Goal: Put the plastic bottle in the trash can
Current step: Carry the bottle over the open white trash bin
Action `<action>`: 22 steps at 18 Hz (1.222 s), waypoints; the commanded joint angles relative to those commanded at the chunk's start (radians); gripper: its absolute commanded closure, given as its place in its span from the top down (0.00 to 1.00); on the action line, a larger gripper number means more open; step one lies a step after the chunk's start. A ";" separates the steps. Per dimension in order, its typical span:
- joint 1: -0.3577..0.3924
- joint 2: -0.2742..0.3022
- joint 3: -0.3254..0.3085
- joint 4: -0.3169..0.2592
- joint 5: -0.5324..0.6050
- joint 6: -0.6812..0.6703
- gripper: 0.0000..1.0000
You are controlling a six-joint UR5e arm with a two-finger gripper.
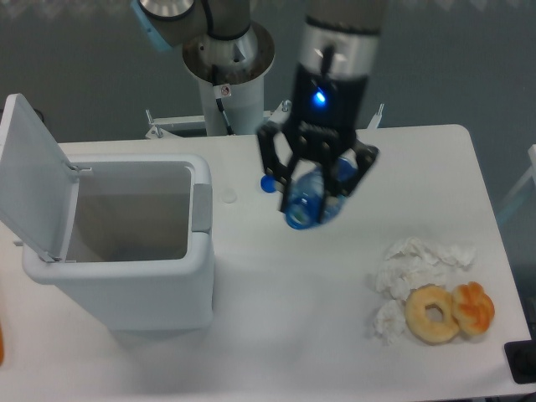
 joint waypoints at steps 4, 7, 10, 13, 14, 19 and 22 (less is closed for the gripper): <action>-0.041 0.042 -0.002 0.031 -0.057 -0.071 0.06; -0.066 0.068 -0.005 0.104 -0.072 -0.173 0.06; -0.121 0.062 -0.008 0.172 -0.074 -0.285 0.06; -0.163 0.049 -0.028 0.199 -0.074 -0.316 0.06; -0.173 0.043 -0.037 0.216 -0.074 -0.327 0.07; -0.201 0.025 -0.071 0.238 -0.075 -0.349 0.07; -0.213 -0.003 -0.072 0.281 -0.075 -0.368 0.08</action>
